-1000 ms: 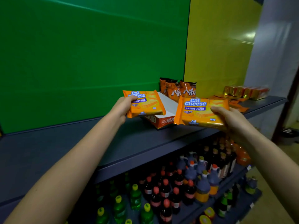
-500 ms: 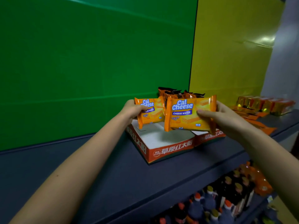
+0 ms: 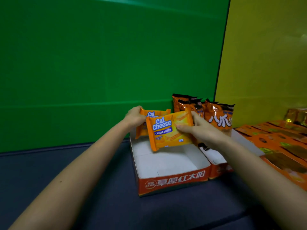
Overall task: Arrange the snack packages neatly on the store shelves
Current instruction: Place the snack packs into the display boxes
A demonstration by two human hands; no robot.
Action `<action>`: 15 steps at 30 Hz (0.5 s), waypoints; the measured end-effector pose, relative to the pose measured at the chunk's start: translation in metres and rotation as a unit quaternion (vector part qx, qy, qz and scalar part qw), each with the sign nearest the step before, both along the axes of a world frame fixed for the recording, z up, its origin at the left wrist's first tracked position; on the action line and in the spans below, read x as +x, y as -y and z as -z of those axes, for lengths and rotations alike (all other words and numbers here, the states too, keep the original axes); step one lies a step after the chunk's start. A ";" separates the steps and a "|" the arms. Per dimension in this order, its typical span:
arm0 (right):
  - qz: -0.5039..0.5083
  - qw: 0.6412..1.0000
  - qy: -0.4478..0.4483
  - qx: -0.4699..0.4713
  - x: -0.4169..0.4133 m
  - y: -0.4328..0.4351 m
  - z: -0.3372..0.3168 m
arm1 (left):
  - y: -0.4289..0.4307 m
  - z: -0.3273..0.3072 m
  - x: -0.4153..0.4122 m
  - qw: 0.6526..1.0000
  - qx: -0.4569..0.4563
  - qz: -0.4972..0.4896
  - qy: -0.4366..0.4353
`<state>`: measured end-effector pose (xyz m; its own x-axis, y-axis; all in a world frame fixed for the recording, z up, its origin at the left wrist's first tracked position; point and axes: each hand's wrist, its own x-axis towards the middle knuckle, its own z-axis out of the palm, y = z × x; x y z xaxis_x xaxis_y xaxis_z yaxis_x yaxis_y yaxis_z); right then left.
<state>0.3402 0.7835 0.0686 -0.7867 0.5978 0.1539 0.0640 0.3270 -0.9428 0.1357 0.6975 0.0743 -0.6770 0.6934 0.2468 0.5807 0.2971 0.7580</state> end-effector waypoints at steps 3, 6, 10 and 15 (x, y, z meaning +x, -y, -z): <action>-0.026 0.999 -0.002 -0.028 -0.021 -0.010 0.008 | 0.000 0.000 -0.011 0.999 -0.028 -0.010 -0.020; -0.043 0.998 -0.001 -0.049 -0.038 -0.020 0.012 | 0.001 -0.002 -0.021 0.998 -0.037 -0.033 -0.033; -0.024 0.998 0.041 0.031 -0.050 -0.029 0.012 | 0.005 -0.008 -0.026 0.989 -0.063 -0.056 -0.119; 0.035 0.962 0.108 0.249 -0.058 -0.028 0.011 | 0.012 -0.017 -0.032 0.972 -0.130 -0.025 -0.195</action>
